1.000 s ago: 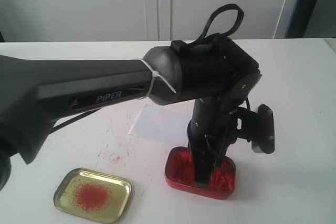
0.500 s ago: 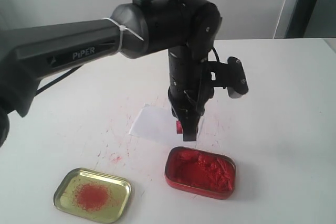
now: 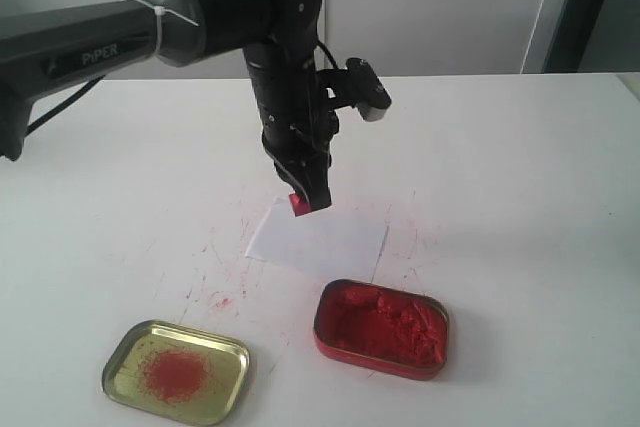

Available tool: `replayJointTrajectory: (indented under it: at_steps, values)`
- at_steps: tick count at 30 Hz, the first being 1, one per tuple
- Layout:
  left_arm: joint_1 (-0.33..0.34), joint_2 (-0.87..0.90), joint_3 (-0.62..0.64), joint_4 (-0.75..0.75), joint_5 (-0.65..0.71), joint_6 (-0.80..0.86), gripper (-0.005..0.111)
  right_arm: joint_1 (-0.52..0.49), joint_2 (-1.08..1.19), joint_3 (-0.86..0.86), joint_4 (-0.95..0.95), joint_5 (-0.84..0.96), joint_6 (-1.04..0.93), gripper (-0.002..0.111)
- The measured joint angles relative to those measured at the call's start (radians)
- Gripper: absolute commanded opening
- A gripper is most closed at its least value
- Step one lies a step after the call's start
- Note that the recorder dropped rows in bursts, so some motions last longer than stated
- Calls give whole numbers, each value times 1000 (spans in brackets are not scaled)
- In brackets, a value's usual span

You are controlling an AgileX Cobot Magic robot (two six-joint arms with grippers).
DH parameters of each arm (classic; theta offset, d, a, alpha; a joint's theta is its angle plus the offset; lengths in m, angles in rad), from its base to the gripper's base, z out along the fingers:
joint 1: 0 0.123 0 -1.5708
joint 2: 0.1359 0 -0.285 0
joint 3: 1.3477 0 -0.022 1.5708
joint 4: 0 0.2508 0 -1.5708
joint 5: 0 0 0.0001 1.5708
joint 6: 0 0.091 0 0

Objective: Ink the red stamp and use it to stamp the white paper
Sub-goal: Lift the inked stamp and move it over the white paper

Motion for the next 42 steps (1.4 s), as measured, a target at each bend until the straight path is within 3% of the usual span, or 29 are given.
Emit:
replayJointTrajectory:
  at_steps: [9,42]
  values:
    - [65,0,0,-62,-33,-67,0,0,0,0,0,0,0,0]
    - [33,96,-2,-71,-86,-339,0,0,0,0,0,0,1,0]
